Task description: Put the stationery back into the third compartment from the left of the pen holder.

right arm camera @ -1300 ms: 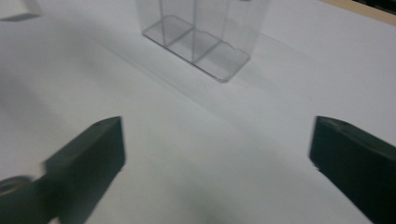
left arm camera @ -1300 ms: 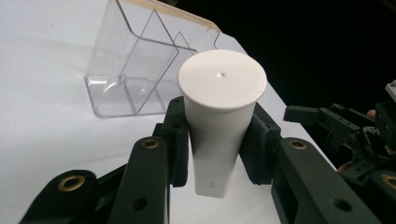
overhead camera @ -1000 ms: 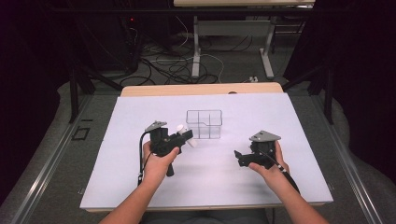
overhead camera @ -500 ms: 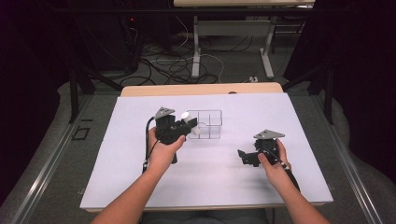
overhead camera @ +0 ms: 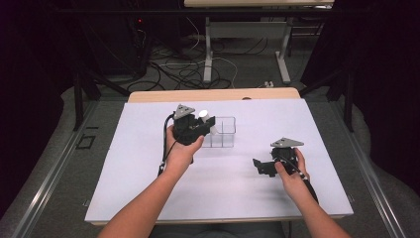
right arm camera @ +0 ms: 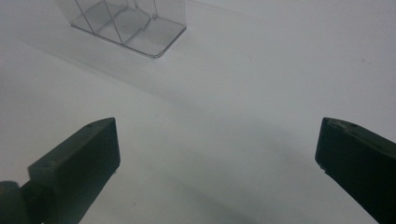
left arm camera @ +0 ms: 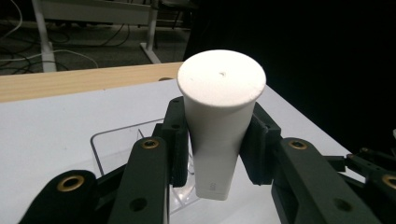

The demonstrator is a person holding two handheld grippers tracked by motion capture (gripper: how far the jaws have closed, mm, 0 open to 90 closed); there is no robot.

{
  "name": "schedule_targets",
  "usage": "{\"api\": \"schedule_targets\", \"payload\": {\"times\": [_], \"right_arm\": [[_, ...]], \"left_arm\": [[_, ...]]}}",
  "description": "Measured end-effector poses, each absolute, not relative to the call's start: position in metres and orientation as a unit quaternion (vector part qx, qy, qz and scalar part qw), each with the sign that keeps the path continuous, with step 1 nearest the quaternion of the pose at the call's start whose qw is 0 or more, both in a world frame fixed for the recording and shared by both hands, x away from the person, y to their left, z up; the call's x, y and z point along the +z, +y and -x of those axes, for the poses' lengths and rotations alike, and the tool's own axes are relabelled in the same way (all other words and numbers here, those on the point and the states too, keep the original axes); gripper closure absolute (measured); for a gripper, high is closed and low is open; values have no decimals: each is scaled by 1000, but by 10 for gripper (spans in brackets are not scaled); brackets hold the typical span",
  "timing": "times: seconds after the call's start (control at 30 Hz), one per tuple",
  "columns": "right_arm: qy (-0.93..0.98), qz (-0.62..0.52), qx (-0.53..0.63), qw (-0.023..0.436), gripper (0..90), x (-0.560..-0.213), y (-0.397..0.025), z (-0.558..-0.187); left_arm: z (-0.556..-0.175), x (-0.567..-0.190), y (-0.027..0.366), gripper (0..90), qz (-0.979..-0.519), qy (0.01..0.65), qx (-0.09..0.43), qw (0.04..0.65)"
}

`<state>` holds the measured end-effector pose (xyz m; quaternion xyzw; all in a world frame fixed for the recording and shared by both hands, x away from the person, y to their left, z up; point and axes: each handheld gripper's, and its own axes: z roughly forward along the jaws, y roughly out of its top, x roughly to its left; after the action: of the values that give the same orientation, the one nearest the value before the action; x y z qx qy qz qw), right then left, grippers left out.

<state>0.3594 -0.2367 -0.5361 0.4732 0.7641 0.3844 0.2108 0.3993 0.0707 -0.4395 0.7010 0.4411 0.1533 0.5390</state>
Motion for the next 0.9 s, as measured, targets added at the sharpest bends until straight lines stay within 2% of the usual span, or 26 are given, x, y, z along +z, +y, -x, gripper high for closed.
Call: {"api": "schedule_targets", "payload": {"times": [0.33,0.9], "right_arm": [[759,-481,388,202,0,-537,-239,-361],[760,-480,392,195,0,-538,-239,-361]], "left_arm": [[-411,-438,57,666,-713,434,182,519],[-426,-443,20,666,-731,427,198,494]]}}
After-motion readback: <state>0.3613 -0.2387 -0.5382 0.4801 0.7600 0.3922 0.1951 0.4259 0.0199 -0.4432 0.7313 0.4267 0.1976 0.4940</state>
